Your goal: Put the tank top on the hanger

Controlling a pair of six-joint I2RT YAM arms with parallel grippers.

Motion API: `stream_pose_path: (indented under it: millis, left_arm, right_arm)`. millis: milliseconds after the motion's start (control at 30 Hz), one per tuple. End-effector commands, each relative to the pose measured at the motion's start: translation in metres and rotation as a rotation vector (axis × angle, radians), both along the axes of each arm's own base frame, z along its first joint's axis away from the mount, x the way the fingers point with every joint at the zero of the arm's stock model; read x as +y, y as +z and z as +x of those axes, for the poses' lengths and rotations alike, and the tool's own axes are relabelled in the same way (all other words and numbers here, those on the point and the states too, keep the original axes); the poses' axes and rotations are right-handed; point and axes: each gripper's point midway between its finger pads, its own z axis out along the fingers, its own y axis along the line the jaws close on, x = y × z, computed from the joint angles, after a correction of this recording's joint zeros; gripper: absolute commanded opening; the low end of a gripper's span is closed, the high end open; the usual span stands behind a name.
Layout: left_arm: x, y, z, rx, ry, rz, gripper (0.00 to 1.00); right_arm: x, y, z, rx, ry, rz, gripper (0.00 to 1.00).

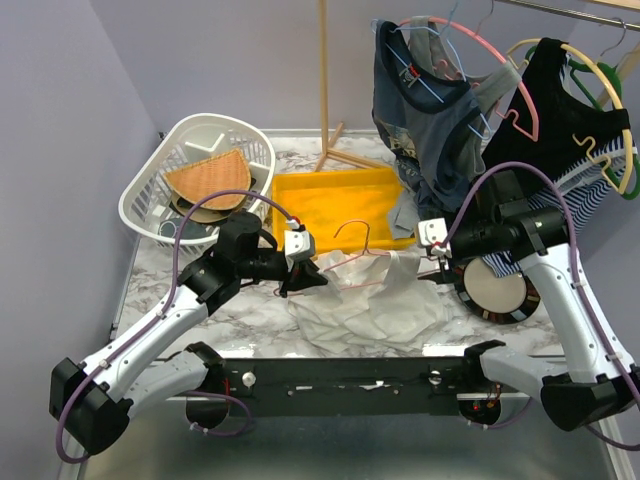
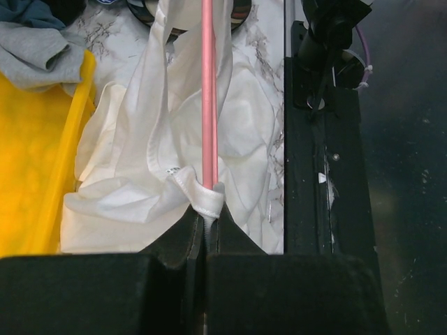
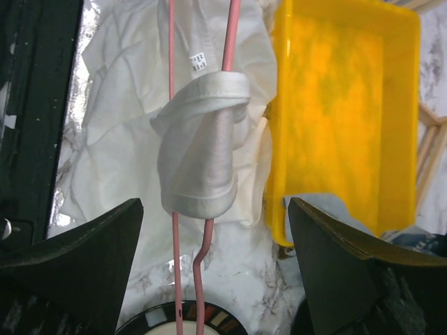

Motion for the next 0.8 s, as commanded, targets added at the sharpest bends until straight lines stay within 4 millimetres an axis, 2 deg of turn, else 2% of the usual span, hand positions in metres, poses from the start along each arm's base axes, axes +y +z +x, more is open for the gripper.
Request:
stream_pose_path:
  millis: [0, 33, 133, 233, 367, 467, 500, 567, 600, 633, 667, 733, 767]
  left_arm:
    - [-0.004, 0.012, -0.005, -0.02, -0.041, -0.029, 0.0]
    - [-0.004, 0.011, -0.005, -0.02, -0.042, -0.029, 0.0]
    - [-0.004, 0.011, -0.005, -0.019, -0.04, -0.027, 0.0]
    - [-0.004, 0.01, -0.003, -0.022, -0.032, -0.023, 0.0]
    - [0.0, 0.011, 0.008, -0.051, 0.039, -0.01, 0.0]
    - [0.006, 0.019, 0.022, -0.097, 0.14, -0.008, 0.42]
    - [0.009, 0.023, 0.025, -0.113, 0.165, -0.017, 0.66]
    - [0.014, 0.041, 0.034, -0.174, 0.239, -0.081, 0.86]
    - [0.014, 0.051, 0.034, -0.157, 0.265, -0.12, 0.99]
    - [0.015, 0.063, 0.035, -0.18, 0.277, -0.152, 0.99]
    - [0.017, 0.087, 0.037, -0.21, 0.306, -0.187, 0.99]
    - [0.022, 0.112, 0.042, -0.224, 0.352, -0.21, 0.99]
    - [0.026, 0.133, 0.043, -0.239, 0.378, -0.225, 0.99]
  right_arm:
    - [0.007, -0.017, -0.023, 0.15, 0.073, 0.025, 0.86]
    - [0.01, -0.017, -0.025, 0.169, 0.089, 0.045, 0.83]
    - [0.016, -0.016, -0.027, 0.238, 0.096, 0.08, 0.64]
    - [0.023, -0.014, -0.026, 0.309, 0.076, 0.117, 0.01]
    - [0.023, -0.002, -0.016, 0.359, -0.039, 0.125, 0.0]
    - [0.019, 0.008, -0.011, 0.364, -0.124, 0.114, 0.0]
    - [0.02, 0.012, -0.012, 0.356, -0.127, 0.131, 0.01]
    - [0.022, 0.027, -0.022, 0.357, -0.146, 0.189, 0.01]
    - [0.024, 0.034, -0.019, 0.33, -0.158, 0.219, 0.0]
    - [0.025, 0.041, -0.02, 0.319, -0.164, 0.243, 0.0]
    - [0.025, 0.051, -0.026, 0.317, -0.185, 0.272, 0.0]
    - [0.028, 0.066, -0.028, 0.311, -0.193, 0.322, 0.0]
    - [0.028, 0.072, -0.03, 0.308, -0.196, 0.336, 0.0]
